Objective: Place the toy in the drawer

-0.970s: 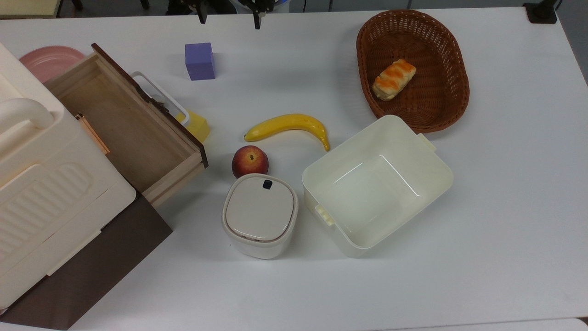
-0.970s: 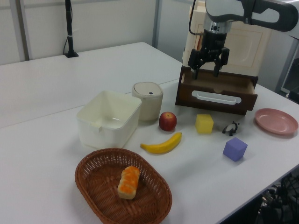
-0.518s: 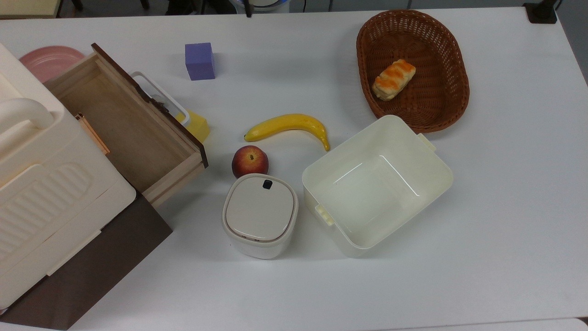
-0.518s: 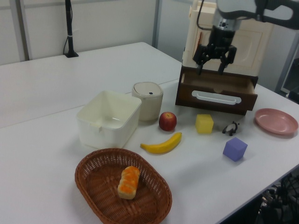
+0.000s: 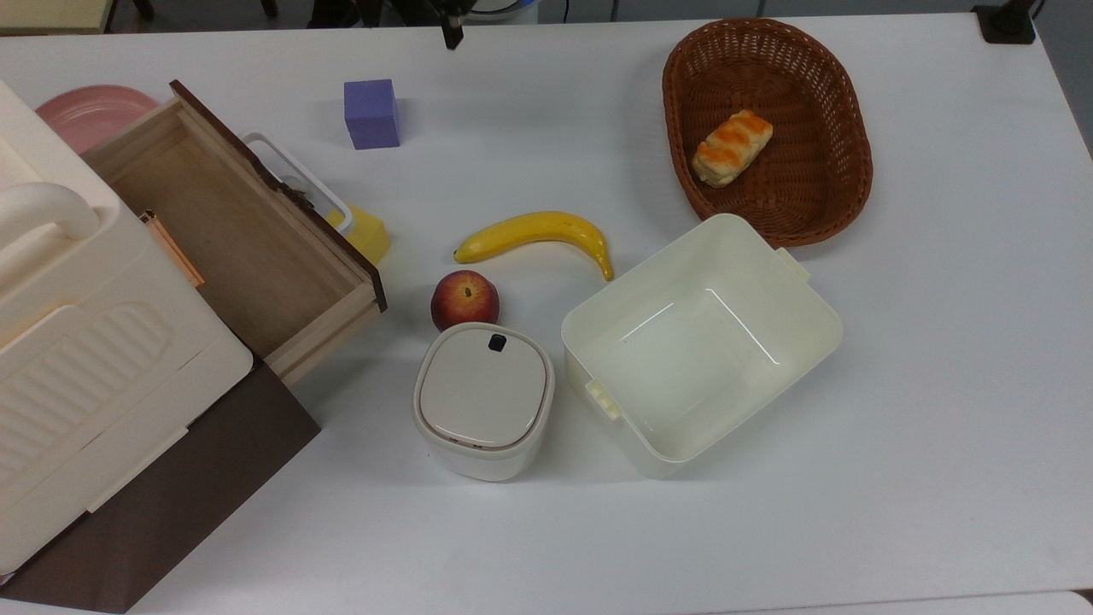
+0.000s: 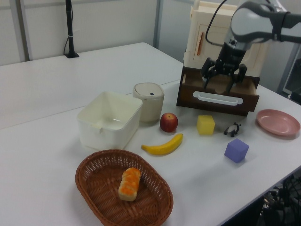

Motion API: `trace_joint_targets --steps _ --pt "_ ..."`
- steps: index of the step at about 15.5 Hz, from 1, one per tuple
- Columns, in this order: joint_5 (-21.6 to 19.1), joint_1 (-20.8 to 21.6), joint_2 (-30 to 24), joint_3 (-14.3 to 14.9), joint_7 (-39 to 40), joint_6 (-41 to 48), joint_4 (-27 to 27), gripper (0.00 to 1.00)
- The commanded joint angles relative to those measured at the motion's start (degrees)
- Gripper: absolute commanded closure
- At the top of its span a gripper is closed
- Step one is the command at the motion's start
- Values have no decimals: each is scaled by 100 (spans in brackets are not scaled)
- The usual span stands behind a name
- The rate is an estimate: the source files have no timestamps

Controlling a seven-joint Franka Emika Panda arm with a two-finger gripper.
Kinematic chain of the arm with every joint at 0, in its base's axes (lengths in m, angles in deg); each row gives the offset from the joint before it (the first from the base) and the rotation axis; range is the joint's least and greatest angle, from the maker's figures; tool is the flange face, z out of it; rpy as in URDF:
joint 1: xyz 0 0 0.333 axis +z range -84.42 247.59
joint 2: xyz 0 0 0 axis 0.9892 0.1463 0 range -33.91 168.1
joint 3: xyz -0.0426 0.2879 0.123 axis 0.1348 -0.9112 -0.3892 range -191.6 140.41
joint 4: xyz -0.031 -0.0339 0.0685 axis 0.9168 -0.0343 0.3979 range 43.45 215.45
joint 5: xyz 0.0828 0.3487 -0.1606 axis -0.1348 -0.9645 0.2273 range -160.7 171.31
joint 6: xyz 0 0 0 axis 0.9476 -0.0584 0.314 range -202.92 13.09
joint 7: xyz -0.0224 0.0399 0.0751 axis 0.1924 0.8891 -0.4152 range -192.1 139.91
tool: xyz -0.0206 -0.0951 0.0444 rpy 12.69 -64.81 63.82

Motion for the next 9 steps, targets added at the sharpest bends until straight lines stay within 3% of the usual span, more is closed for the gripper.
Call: trace_joint_targets --steps 1,3,5,7,9 --pt "453 171 -260 106 -783 -761 768 0" --pt "508 171 -260 228 -1275 -921 848 0" --pt "517 197 -260 553 -1575 -939 849 0" --pt "517 503 -260 1114 -2136 -939 848 0" --pt "552 602 -216 1275 -2358 -956 857 0"
